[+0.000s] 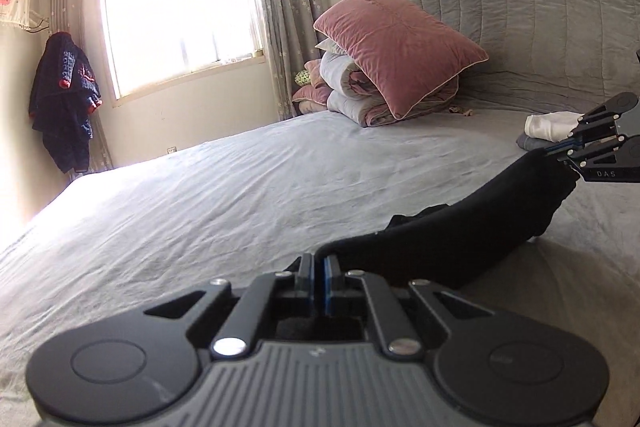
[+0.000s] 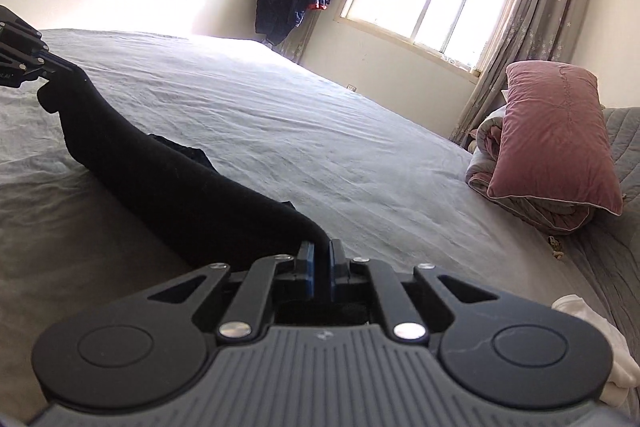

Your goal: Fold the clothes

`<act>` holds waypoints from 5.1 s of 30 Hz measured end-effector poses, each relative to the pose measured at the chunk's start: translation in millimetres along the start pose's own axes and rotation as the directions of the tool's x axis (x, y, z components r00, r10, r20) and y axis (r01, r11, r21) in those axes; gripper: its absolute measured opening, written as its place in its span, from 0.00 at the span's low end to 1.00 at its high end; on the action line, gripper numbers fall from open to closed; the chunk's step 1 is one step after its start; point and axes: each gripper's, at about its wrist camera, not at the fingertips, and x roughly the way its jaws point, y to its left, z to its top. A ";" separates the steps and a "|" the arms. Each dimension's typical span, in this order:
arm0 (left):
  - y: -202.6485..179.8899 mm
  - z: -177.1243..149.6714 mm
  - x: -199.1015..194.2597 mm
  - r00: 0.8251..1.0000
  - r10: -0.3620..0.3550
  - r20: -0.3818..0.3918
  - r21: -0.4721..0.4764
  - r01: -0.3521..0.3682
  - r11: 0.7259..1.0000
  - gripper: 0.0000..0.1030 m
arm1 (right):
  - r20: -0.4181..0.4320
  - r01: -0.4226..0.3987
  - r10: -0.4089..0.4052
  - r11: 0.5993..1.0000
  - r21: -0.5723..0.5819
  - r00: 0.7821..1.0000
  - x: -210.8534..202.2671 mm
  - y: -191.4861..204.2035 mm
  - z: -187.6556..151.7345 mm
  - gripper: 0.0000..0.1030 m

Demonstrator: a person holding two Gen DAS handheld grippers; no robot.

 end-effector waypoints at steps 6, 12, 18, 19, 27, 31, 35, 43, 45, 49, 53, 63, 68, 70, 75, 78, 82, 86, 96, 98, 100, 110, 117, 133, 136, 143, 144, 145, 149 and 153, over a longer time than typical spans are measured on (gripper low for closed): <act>26.6 12.5 52.6 0.997 0.045 -0.058 -0.054 -0.048 0.997 0.04 | -0.020 0.021 -0.020 0.999 0.031 1.000 50.6 -14.7 14.3 0.06; 52.3 14.3 107.5 0.987 0.038 -0.153 -0.135 -0.059 0.989 0.04 | -0.069 0.018 -0.014 0.999 0.049 0.998 100.6 -24.2 19.6 0.06; 68.7 -0.1 155.7 0.971 0.022 -0.239 -0.184 -0.067 0.981 0.05 | -0.149 -0.020 0.032 0.997 0.078 0.988 143.1 -25.5 15.6 0.07; 70.5 -2.3 164.6 0.968 0.021 -0.251 -0.190 -0.070 0.979 0.05 | -0.164 -0.025 0.039 0.996 0.087 0.986 149.6 -25.5 13.9 0.07; 79.5 -13.3 188.8 0.950 0.128 -0.285 -0.170 -0.181 0.969 0.26 | -0.254 -0.012 0.066 0.978 0.206 0.965 186.3 -44.7 4.1 0.36; 92.8 -9.7 174.0 0.955 0.122 -0.271 -0.236 -0.189 0.953 0.38 | -0.231 0.025 0.056 0.942 0.333 0.971 181.2 -79.9 4.0 0.37; 113.8 -18.8 163.6 0.961 0.048 -0.274 -0.406 -0.160 0.900 0.40 | -0.206 -0.013 0.135 0.865 0.502 0.969 174.0 -106.7 -6.6 0.37; 137.2 -58.3 172.1 0.968 -0.116 -0.223 -0.710 -0.079 0.700 0.16 | -0.156 -0.087 0.285 0.684 0.724 0.946 182.7 -108.4 -34.1 0.40; 138.6 -65.4 172.9 0.974 -0.131 -0.186 -0.754 -0.056 0.655 0.06 | -0.130 -0.107 0.306 0.649 0.753 0.943 185.6 -104.0 -38.9 0.08; 139.3 -75.5 172.8 0.982 -0.082 -0.168 -0.788 -0.084 0.610 0.06 | 0.009 -0.182 0.321 0.513 0.839 0.947 180.5 -108.9 -49.5 0.07; 126.1 -68.6 177.9 0.976 -0.039 -0.214 -0.706 -0.127 0.697 0.12 | -0.081 -0.091 0.257 0.594 0.799 0.963 185.9 -104.7 -52.5 0.08; 65.8 -8.3 162.8 0.989 0.102 -0.111 -0.356 -0.136 0.925 0.62 | -0.046 -0.073 0.098 0.919 0.388 0.994 154.6 -32.2 17.3 0.40; 37.6 -9.9 178.8 0.992 -0.026 -0.124 -0.227 -0.003 0.974 0.61 | -0.045 -0.227 0.249 0.932 0.281 0.967 163.0 15.9 30.7 0.39; 33.0 -15.6 185.7 0.987 -0.056 -0.149 -0.202 0.025 0.979 0.61 | -0.059 -0.263 0.289 0.926 0.272 0.956 171.8 28.3 33.3 0.38; 33.1 -32.2 199.7 0.973 -0.099 -0.208 -0.186 0.060 0.981 0.64 | -0.135 -0.239 0.281 0.935 0.261 0.950 203.6 49.3 37.5 0.33; 32.5 -34.0 198.0 0.969 -0.123 -0.212 -0.188 0.083 0.979 0.69 | -0.166 -0.159 0.221 0.932 0.325 0.961 226.2 43.8 40.0 0.31; 35.8 -27.9 185.3 0.975 -0.117 -0.192 -0.182 0.082 0.980 0.69 | -0.189 -0.100 0.198 0.897 0.430 0.962 235.7 28.9 43.4 0.31; 49.3 -30.5 175.0 0.983 -0.088 -0.162 -0.219 0.051 0.974 0.69 | -0.129 -0.113 0.180 0.905 0.409 0.975 206.4 25.4 39.2 0.38; 76.2 -37.1 160.6 0.975 -0.018 -0.222 -0.222 -0.033 0.975 0.69 | -0.171 -0.003 0.073 0.925 0.380 0.983 156.3 -15.9 -9.5 0.41; 78.2 -31.5 156.8 0.976 -0.025 -0.215 -0.224 -0.025 0.974 0.69 | -0.156 0.016 0.055 0.907 0.421 0.986 143.3 -25.7 -9.1 0.42; 78.0 -24.0 154.2 0.978 -0.048 -0.201 -0.233 0.000 0.972 0.70 | -0.135 0.002 0.068 0.887 0.462 0.988 131.9 -30.0 -6.8 0.43; 65.5 -3.9 152.4 0.965 -0.066 -0.255 -0.324 -0.021 0.946 0.71 | -0.092 -0.138 0.227 0.816 0.561 0.970 95.8 1.4 -2.7 0.46; 100.1 -37.7 119.2 0.895 -0.074 -0.440 -0.643 -0.256 0.722 0.72 | -0.074 -0.162 0.242 0.816 0.555 0.967 90.9 13.4 -9.6 0.46; 38.2 -88.3 83.9 0.971 0.046 -0.236 -0.963 -0.240 0.124 0.69 | 0.094 -0.226 0.209 0.809 0.542 0.973 153.9 29.6 24.6 0.34; 29.5 -86.3 89.2 0.966 0.109 -0.234 -0.962 -0.246 0.116 0.70 | 0.016 -0.198 0.223 0.829 0.523 0.975 174.0 33.8 24.9 0.27; 8.9 -74.3 95.7 0.938 0.237 -0.253 -0.939 -0.296 0.172 0.71 | -0.101 -0.146 0.219 0.867 0.476 0.970 188.1 42.8 18.1 0.27; 5.6 -72.6 96.2 0.934 0.251 -0.255 -0.936 -0.303 0.180 0.71 | -0.102 -0.152 0.222 0.874 0.462 0.970 187.5 44.2 19.8 0.27; 2.5 -70.7 97.2 0.930 0.263 -0.256 -0.931 -0.311 0.191 0.71 | -0.096 -0.168 0.238 0.869 0.465 0.967 186.7 43.6 20.0 0.27; -1.2 -72.0 94.1 0.921 0.295 -0.256 -0.922 -0.324 0.210 0.71 | -0.094 -0.195 0.267 0.865 0.462 0.959 187.3 44.4 18.8 0.27; -1.3 -75.2 90.8 0.920 0.303 -0.249 -0.922 -0.321 0.216 0.71 | -0.089 -0.200 0.269 0.865 0.460 0.959 188.2 44.2 18.4 0.27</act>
